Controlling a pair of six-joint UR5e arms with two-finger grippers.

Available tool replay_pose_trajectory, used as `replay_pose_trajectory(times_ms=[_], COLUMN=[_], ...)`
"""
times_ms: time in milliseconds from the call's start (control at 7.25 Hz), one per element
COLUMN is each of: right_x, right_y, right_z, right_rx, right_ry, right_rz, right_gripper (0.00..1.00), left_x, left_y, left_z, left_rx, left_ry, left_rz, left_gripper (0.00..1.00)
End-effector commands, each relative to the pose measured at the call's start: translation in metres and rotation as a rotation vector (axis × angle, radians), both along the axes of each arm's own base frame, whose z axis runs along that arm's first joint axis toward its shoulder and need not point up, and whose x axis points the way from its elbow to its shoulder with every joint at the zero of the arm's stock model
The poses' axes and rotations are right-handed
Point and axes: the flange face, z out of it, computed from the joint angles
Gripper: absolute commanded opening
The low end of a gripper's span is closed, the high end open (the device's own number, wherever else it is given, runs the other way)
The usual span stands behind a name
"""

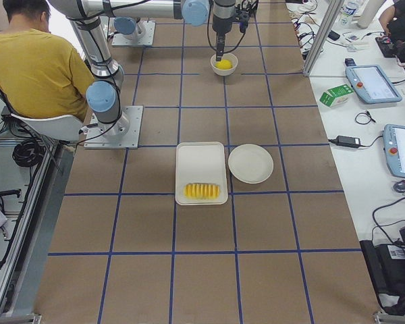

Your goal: Place bowl and put lemon in it

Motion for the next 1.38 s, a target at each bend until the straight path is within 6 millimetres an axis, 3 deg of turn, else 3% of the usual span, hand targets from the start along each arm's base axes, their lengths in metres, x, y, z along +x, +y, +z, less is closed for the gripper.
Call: replay_pose_trajectory(times_ms=[0,276,414,1241], right_x=[-0.008,-0.014,-0.014,-0.014], right_y=[0.003,0.004,0.004,0.005], right_z=[0.000,0.000,0.000,-0.005], right_rx=[0.024,0.038,0.038,0.052], right_ry=[-0.001,-0.001,-0.002,-0.004], right_rz=[0.002,-0.009,-0.009,-0.004], right_gripper=[1.00,1.00,1.00,1.00], left_x=[0.002,-0.007,-0.007,-0.013], left_y=[-0.001,0.012,-0.001,0.002], left_z=[0.000,0.007,-0.009,-0.005], left_rx=[0.007,0.037,0.063,0.055], left_ry=[0.003,0.006,0.012,0.046], left_rz=[0.014,0.076,0.080,0.084], left_gripper=[1.00,1.00,1.00,1.00])
